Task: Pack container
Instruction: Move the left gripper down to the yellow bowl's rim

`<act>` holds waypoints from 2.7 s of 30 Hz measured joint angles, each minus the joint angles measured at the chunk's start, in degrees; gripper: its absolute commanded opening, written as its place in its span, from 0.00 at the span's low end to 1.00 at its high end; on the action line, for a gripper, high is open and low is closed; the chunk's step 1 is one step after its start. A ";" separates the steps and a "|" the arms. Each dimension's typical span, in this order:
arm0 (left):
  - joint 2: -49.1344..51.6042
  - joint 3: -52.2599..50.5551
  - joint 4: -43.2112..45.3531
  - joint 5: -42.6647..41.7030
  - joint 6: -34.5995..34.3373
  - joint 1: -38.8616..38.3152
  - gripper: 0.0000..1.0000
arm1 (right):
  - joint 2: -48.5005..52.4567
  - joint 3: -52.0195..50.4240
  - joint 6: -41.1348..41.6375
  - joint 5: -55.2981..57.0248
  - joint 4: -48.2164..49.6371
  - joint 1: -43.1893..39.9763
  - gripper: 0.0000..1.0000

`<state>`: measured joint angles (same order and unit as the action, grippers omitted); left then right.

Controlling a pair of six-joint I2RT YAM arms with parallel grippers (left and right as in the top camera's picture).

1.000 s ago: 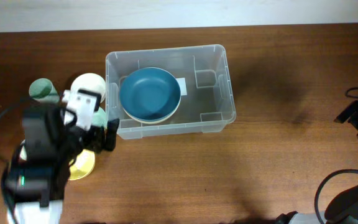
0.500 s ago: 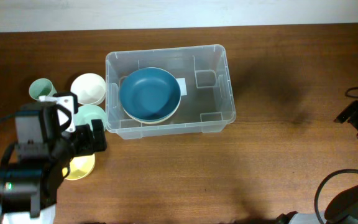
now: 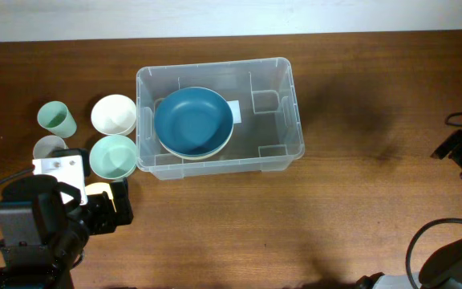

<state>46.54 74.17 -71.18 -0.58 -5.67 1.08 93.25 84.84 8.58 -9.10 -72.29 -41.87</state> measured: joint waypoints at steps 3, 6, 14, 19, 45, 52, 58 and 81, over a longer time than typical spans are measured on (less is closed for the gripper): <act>0.00 0.00 0.00 0.00 0.00 0.00 0.99 | 0.00 0.00 0.00 0.00 0.00 0.00 0.99; 0.00 0.00 -0.33 0.00 0.00 0.00 0.99 | 0.00 0.00 -0.02 0.00 0.00 0.00 0.99; 0.07 0.00 -2.21 0.00 0.00 0.00 0.99 | 0.00 0.00 -0.02 0.00 0.00 0.00 0.99; 1.05 -0.02 -2.75 0.04 0.87 0.00 0.99 | 0.00 0.00 0.02 0.00 0.00 0.00 0.99; 39.26 -1.97 3.34 6.93 -11.43 0.04 0.99 | 0.00 0.00 -0.02 0.00 0.02 0.00 0.99; 39.78 -2.08 3.06 8.09 -13.00 0.24 0.99 | 0.00 0.00 0.00 0.00 0.02 0.00 0.99; 39.47 -2.08 2.91 7.34 -13.16 1.88 0.99 | 0.00 0.00 0.00 0.00 0.02 0.00 0.99; 29.46 -17.84 5.18 0.07 -8.59 17.44 0.93 | 0.00 0.00 -0.02 0.00 0.02 0.00 0.99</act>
<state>76.01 56.34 -66.00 -0.51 -14.26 18.52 93.25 84.84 8.56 -9.10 -72.27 -41.87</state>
